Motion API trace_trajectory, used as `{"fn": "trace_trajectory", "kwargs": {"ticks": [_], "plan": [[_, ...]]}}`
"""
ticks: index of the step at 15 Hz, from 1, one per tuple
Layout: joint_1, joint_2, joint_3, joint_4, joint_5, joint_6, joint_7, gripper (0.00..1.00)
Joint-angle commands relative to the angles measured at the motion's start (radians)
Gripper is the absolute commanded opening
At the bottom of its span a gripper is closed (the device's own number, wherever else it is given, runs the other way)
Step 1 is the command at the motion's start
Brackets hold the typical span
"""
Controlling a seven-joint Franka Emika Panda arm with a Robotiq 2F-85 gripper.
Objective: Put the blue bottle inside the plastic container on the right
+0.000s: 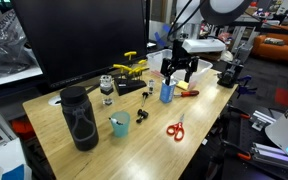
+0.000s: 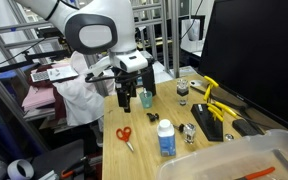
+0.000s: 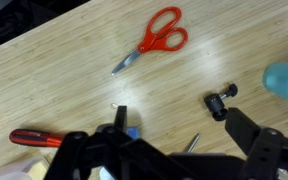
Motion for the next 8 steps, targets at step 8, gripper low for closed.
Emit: {"fn": "trace_trajectory", "kwargs": {"ticks": [8], "plan": [[-0.028,0.061,-0.066,-0.03,-0.138,0.206,0.153,1.0]]}}
